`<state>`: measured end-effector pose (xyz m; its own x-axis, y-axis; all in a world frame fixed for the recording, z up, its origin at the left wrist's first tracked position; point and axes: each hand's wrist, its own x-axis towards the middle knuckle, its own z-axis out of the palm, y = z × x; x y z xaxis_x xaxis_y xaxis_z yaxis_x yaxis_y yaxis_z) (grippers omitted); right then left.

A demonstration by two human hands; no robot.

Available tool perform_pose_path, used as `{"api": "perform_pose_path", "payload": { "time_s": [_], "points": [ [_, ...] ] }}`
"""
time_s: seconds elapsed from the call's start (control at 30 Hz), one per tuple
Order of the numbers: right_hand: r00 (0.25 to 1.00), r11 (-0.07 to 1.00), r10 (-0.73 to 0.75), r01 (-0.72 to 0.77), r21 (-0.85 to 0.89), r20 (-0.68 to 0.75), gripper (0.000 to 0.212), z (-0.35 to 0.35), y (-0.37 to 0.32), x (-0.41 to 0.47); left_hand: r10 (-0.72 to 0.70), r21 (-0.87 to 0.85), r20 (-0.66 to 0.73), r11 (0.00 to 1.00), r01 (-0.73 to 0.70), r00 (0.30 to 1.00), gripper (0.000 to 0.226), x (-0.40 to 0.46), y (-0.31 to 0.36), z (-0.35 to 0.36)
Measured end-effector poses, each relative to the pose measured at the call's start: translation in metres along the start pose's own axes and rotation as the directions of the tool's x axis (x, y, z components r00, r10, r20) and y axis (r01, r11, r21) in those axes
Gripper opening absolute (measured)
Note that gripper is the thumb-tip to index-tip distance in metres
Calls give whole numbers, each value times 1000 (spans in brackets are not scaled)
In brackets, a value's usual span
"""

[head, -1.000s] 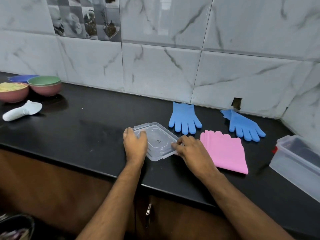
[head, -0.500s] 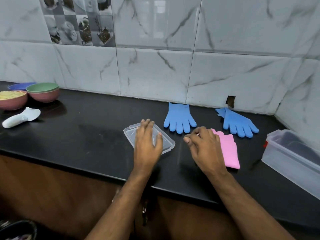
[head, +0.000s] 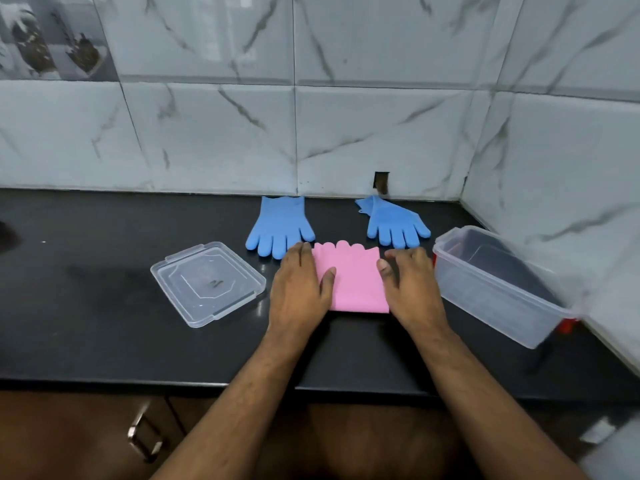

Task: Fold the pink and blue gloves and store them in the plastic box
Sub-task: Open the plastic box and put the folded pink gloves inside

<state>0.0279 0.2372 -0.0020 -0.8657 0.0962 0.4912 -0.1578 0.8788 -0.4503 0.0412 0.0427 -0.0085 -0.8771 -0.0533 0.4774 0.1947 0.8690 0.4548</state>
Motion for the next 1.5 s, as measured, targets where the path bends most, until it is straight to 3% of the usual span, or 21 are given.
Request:
{"api": "perform_pose_path", "payload": {
  "time_s": [0.13, 0.23, 0.33, 0.43, 0.5, 0.63, 0.7, 0.8, 0.87, 0.93, 1.0, 1.07, 1.17, 1.27, 1.37, 1.5],
  "points": [
    [969, 983, 153, -169, 69, 193, 64, 6, -1, 4, -234, -142, 61, 960, 241, 970, 65, 11, 5, 10],
    [942, 941, 218, -272, 202, 255, 74, 7, -6, 9, -347, -279, 113, 888, 365, 931, 57, 18, 4, 13],
    [904, 845, 308, -403, 351, 295, 80, 6, -8, 10, -421, -288, 174, 843, 455, 890, 47, 23, 6, 13],
    [873, 730, 368, -484, 483, 320, 84, 3, -8, 9, -505, -475, 311, 652, 592, 805, 35, 31, 8, 9],
    [870, 705, 367, -490, 512, 329, 82, 0, -10, 6, -479, -597, 420, 494, 632, 771, 33, 33, 8, 4],
    [870, 717, 309, -479, 506, 384, 56, -6, -18, -1, -332, -717, 492, 370, 591, 805, 27, 20, 8, -8],
    [873, 709, 277, -468, 528, 401, 45, -8, -22, -6, -247, -763, 544, 251, 596, 802, 26, 12, 8, -11],
    [868, 678, 254, -475, 561, 427, 49, -16, -23, -8, -101, -782, 622, -30, 623, 776, 28, 2, 9, -14],
    [853, 677, 237, -488, 551, 464, 61, -23, -21, -6, -79, -780, 626, -100, 618, 776, 28, -1, 10, -15],
    [834, 683, 202, -495, 537, 513, 80, -34, -18, -3, -65, -793, 608, -91, 602, 791, 28, -1, 12, -18],
    [842, 769, 146, -427, 476, 520, 105, -46, -16, 1, -48, -806, 592, -43, 591, 804, 29, 3, 16, -22],
    [880, 921, 72, -240, 308, 470, 124, -63, -19, 10, -25, -812, 582, 29, 582, 813, 33, 9, 22, -29],
    [910, 990, -101, 53, 130, 402, 134, -97, -31, 28, 45, -825, 553, 172, 539, 832, 36, 20, 38, -45],
    [869, 976, -219, 196, 98, 444, 113, -133, -39, 43, 176, -838, 508, 324, 438, 843, 35, 33, 58, -65],
    [800, 917, -331, 146, 372, 501, 59, -160, -33, 53, 266, -819, 460, 496, 289, 847, 24, 49, 79, -86],
    [761, 875, -355, 67, 479, 543, 44, -174, -20, 60, 383, -725, 413, 688, 44, 827, 20, 65, 102, -103]
  ]
}}
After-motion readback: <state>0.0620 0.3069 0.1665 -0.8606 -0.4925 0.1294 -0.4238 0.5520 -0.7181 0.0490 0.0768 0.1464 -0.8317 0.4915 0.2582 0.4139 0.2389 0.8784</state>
